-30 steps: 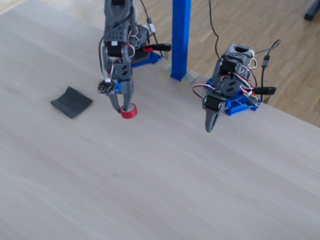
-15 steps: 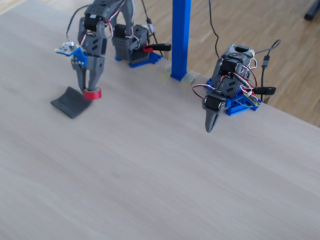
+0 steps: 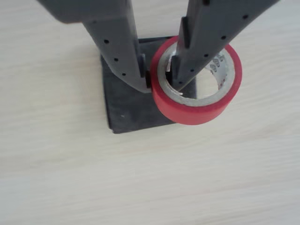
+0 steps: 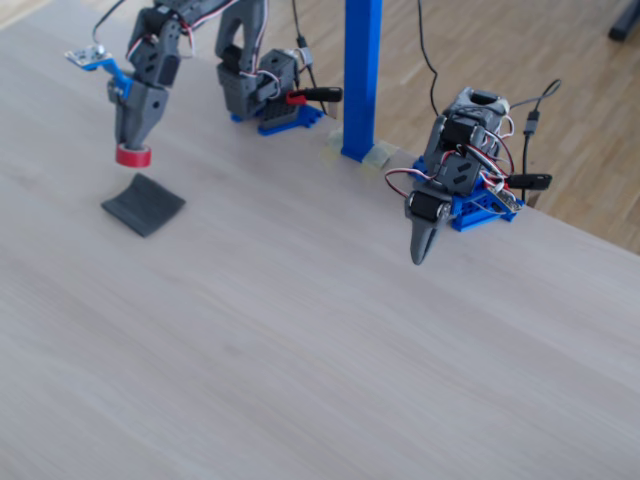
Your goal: Grab the red tape and move it to the grey mat
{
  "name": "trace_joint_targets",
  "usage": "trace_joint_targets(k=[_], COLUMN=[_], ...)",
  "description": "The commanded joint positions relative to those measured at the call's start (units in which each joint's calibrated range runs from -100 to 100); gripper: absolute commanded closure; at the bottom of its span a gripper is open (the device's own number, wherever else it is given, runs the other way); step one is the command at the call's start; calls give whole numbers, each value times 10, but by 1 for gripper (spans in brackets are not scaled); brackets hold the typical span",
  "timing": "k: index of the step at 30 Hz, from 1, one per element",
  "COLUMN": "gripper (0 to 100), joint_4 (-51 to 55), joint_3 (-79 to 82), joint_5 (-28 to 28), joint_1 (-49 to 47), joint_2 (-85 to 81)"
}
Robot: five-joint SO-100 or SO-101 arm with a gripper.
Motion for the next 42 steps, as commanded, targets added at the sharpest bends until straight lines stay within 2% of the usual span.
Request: trace_joint_targets(k=[1, 9, 13, 24, 39, 42], gripper=[98, 98, 98, 98, 97, 93], joint_4=[-3, -9, -74, -141, -142, -142], joint_3=[3, 2, 4, -5, -5, -5], joint_5=[1, 2, 3, 3, 3, 3], joint_1=[37, 83, 88, 70, 12, 2], joint_2=[-20, 28, 85, 205, 289, 287])
